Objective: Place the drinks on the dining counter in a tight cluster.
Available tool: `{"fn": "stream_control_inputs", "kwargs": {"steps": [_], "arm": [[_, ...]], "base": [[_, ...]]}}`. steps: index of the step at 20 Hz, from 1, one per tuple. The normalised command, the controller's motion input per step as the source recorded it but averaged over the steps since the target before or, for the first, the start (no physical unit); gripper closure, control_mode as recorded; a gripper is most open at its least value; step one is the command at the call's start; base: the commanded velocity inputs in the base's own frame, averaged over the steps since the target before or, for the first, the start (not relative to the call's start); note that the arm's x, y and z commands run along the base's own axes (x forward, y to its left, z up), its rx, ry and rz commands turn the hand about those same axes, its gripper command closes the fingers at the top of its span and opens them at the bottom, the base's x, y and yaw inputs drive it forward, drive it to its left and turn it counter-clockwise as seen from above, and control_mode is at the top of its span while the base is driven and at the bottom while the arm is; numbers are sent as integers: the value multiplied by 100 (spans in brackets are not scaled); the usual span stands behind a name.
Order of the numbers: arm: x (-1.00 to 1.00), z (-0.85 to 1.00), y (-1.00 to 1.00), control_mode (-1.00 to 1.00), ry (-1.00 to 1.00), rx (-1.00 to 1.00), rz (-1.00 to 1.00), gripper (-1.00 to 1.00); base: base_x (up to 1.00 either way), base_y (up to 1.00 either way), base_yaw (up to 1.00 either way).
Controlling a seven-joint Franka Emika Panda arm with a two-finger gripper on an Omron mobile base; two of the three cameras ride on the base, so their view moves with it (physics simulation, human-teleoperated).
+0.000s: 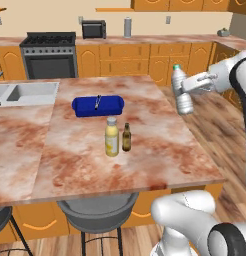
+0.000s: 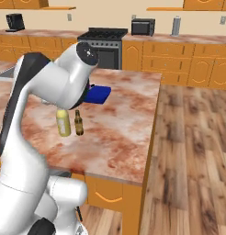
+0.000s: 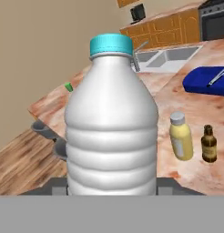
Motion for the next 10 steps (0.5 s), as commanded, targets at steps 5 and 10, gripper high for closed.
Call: {"fn": "stream_control_inputs", "kwargs": {"steps": [5,10], "arm": [[100,9,1,-100,44,-20,0,100],[100,-11,-7,-100,5,-2,-1,100]], "base": [[0,0,0],[0,0,0]]}}
